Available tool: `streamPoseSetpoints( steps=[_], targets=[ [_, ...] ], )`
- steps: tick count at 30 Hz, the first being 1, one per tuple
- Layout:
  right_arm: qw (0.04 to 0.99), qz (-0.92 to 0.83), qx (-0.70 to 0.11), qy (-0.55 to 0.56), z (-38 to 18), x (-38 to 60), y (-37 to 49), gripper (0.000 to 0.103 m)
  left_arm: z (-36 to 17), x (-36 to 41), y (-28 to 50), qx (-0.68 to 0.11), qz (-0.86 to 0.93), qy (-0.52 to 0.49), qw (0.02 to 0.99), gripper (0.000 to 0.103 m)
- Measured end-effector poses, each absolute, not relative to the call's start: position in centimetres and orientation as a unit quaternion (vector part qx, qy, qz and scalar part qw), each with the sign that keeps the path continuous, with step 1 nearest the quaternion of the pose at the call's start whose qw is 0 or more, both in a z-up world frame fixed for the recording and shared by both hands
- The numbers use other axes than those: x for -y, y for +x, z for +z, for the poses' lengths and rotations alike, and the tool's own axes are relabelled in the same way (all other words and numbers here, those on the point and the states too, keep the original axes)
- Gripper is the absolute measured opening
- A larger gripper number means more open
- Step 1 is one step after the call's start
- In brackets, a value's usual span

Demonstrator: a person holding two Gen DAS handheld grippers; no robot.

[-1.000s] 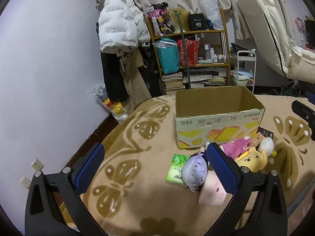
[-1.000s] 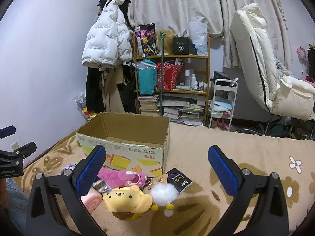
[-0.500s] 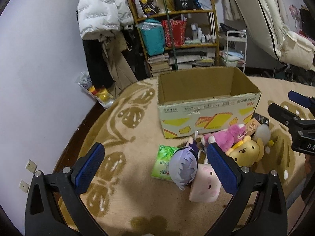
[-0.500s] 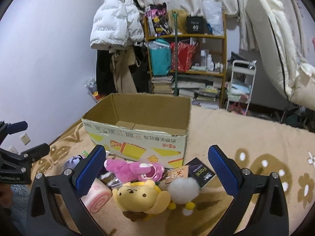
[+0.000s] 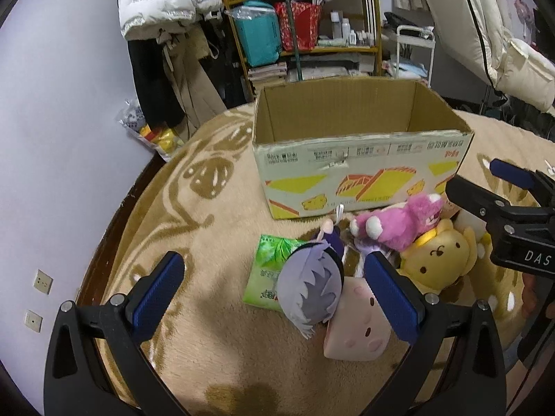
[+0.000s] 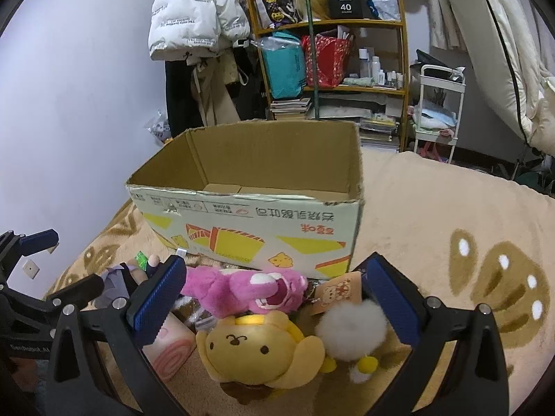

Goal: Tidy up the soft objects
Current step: 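Grasp the lavender-haired plush doll with the left tool while the right tool approaches the pink plush bear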

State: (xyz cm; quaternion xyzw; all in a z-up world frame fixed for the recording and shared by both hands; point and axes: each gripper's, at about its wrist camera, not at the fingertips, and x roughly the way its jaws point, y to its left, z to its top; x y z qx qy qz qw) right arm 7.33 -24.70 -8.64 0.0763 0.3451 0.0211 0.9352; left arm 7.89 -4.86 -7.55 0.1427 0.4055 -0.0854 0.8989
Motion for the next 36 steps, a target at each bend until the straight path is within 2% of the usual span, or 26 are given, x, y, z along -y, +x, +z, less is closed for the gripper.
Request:
streamPoseSetpoints(
  steps=[18, 23, 31, 33, 36],
  targets=[
    [0.927, 0.067, -0.365, 0.062, -10.6, 22.2, 9.4, 0.103, -11.4, 4.5, 9.7, -0.468, -0.079, 0.145, 0.868, 0.102],
    [0.914, 0.079, -0.394, 0.049, -11.9, 21.3, 10.5, 0.103, -12.4, 4.3, 10.2, -0.483, -0.073, 0.145, 0.861, 0.102],
    [0.909, 0.089, -0.403, 0.050, -12.7, 20.2, 11.0, 0.103, -12.5, 4.0, 10.3, -0.484, -0.076, 0.137, 0.861, 0.102],
    [0.910, 0.089, -0.402, 0.042, -12.8, 19.9, 11.1, 0.103, -12.5, 4.2, 10.2, -0.480, -0.081, 0.141, 0.862, 0.100],
    [0.918, 0.081, -0.386, 0.036, -12.8, 19.6, 11.1, 0.103, -12.5, 4.1, 10.3, -0.488, -0.101, 0.125, 0.858, 0.091]
  ],
)
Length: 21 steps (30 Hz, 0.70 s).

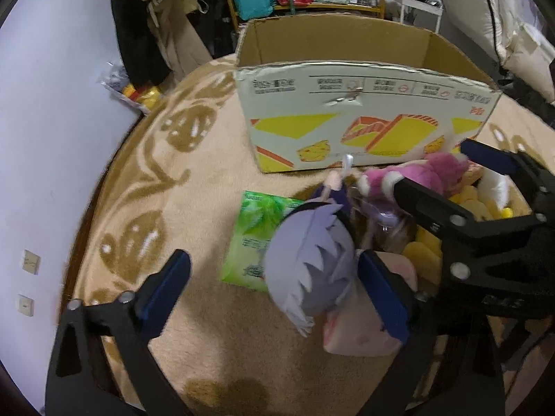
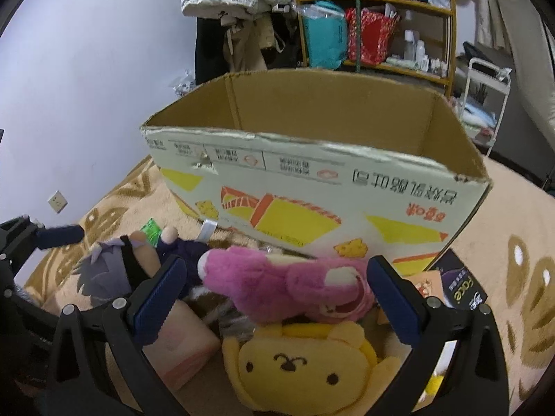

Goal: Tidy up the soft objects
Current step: 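Grasp the lavender-haired plush doll with the left tool while the right tool approaches the pink plush bear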

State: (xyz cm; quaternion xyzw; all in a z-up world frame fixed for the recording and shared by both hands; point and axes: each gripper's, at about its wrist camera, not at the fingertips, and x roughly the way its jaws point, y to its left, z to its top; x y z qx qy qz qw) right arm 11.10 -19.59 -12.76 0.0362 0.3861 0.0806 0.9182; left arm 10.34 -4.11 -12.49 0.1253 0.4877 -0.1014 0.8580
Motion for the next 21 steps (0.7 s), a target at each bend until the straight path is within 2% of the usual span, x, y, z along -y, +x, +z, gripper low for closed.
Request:
streamPoseSetpoints(
  steps=[3, 6, 8, 21],
  targets=[
    [0.919, 0.081, -0.385, 0.036, -12.81, 19.50, 11.42, 0.103, -12.41, 4.16, 10.26, -0.485, -0.104, 0.126, 0.859, 0.083],
    [0.912, 0.091, -0.398, 0.052, -13.16, 19.66, 11.77, 0.103, -12.46, 4.53, 10.07, -0.486, -0.121, 0.124, 0.856, 0.069],
    [0.910, 0.083, -0.404, 0.047, -13.37, 19.70, 11.90, 0.103, -12.60, 4.73, 9.96, -0.491, -0.130, 0.123, 0.853, 0.055],
    [0.907, 0.075, -0.414, 0.028, -13.58, 19.54, 11.25, 0.097, -12.98, 4.60, 9.80, -0.505, -0.124, 0.117, 0.846, 0.049]
  ],
)
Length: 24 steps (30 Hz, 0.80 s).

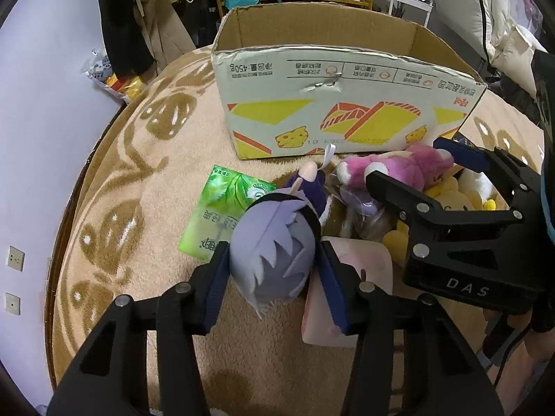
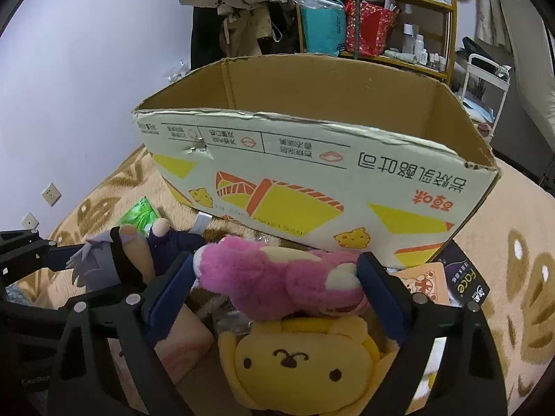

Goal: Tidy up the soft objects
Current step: 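Grasp the lavender-haired plush doll with the left tool while the right tool approaches the pink plush bear, then close the right tool on the pink plush bear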

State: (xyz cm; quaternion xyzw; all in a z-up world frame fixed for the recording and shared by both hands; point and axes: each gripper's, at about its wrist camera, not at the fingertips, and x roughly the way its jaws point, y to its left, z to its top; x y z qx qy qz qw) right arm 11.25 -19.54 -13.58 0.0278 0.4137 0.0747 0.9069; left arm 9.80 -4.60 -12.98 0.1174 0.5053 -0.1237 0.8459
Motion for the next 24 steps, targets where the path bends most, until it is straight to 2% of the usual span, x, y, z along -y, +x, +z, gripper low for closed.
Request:
streamPoseSetpoints(
  steps=[12, 18, 24],
  targets=[
    [0.902, 0.080, -0.416, 0.087, -13.0, 21.2, 10.5, 0.093, -11.5, 3.9, 9.0, -0.483, -0.104, 0.109, 0.863, 0.048],
    [0.902, 0.084, -0.409, 0.109, -12.4, 21.7, 10.0, 0.085, -10.6, 4.0, 8.3, -0.465, -0.109, 0.110, 0.871, 0.048],
    [0.904, 0.085, -0.404, 0.111, -12.2, 21.7, 9.7, 0.082, -10.2, 3.9, 8.2, -0.459, -0.099, 0.113, 0.876, 0.048]
  ],
)
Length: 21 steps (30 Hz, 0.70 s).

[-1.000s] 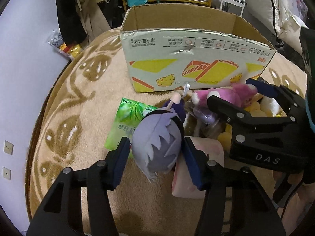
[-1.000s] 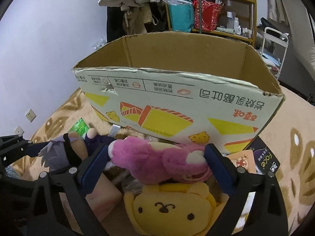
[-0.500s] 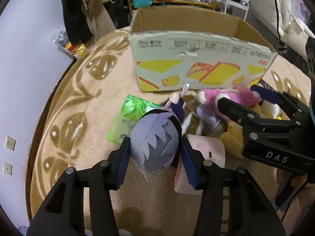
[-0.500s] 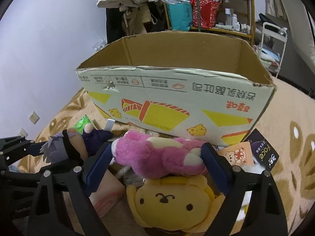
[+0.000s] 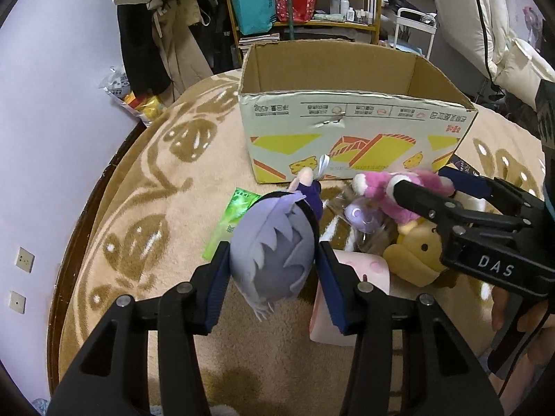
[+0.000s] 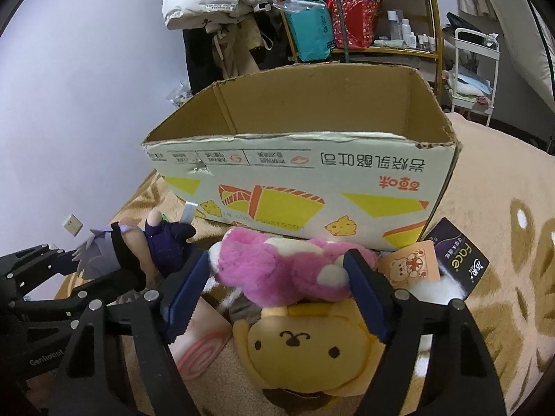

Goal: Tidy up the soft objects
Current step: 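Close the right tool on the pink plush bear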

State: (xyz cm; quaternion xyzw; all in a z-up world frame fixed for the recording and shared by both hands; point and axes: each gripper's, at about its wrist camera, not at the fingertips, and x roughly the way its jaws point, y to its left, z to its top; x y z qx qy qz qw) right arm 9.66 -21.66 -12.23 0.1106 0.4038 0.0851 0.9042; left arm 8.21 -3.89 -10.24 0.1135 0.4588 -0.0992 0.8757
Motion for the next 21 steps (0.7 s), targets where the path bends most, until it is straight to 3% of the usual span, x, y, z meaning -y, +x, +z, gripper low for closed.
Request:
streamPoseSetpoints(
  steps=[7, 18, 21],
  targets=[
    [0.906, 0.084, -0.403, 0.102, -11.8, 21.5, 9.4, 0.075, -9.8, 3.2, 8.2, -0.454, -0.081, 0.107, 0.881, 0.048],
    [0.900, 0.095, -0.419, 0.081, -11.8, 20.5, 9.3, 0.041, -9.3, 3.3, 7.6, -0.442, -0.083, 0.113, 0.886, 0.048],
    [0.900, 0.098, -0.419, 0.076, -11.6, 20.3, 9.3, 0.039, -9.1, 3.3, 7.5, -0.438, -0.082, 0.111, 0.888, 0.048]
  ],
)
